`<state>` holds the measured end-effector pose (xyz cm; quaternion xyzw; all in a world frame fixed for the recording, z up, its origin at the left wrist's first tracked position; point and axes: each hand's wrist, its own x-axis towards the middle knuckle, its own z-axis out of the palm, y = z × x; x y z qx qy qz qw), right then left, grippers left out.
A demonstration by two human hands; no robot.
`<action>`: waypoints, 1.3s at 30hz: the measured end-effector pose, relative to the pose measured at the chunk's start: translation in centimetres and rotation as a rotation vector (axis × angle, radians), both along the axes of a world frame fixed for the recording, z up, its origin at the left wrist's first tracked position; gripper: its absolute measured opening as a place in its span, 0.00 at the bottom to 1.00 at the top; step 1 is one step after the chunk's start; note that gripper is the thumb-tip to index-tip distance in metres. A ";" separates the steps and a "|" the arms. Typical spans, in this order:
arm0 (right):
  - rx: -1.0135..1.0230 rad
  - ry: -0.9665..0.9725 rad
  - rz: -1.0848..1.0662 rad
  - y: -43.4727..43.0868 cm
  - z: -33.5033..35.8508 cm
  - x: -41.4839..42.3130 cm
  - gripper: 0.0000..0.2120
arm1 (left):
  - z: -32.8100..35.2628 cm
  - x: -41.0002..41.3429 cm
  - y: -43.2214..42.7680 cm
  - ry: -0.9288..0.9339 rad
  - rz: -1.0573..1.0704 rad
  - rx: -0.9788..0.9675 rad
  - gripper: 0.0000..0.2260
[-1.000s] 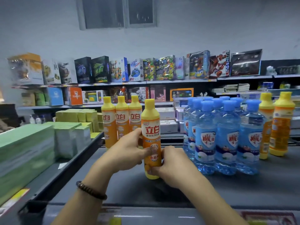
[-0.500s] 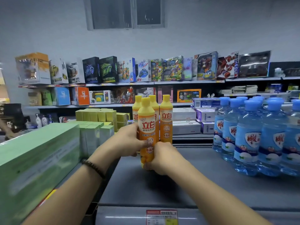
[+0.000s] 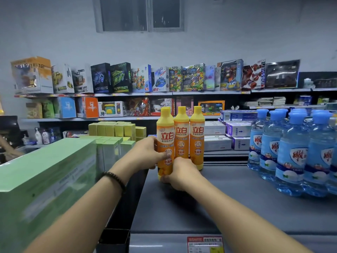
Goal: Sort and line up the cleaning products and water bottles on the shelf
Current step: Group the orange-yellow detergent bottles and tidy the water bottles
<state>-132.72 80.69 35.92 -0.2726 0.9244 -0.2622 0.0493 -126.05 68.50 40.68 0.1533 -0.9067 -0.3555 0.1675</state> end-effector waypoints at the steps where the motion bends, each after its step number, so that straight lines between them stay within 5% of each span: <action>1: 0.006 0.006 -0.005 -0.1 0.0 -0.1 0.30 | -0.1 -0.1 0.0 0.012 0.000 0.013 0.17; 20: -0.053 -0.017 0.028 1.8 0.7 -0.1 0.32 | -1.0 -0.5 1.2 0.015 0.153 -0.082 0.28; 23: -0.066 0.049 0.035 5.1 1.4 -0.3 0.20 | -1.0 0.5 2.7 -0.008 0.241 -0.249 0.27; 28: -0.117 0.144 -0.042 12.9 1.2 -0.6 0.17 | -0.5 1.5 8.3 -0.064 0.067 -0.452 0.11; 39: -0.136 0.232 -0.412 34.3 -0.5 -6.0 0.03 | -2.2 -5.9 26.5 -0.072 -0.282 -0.495 0.11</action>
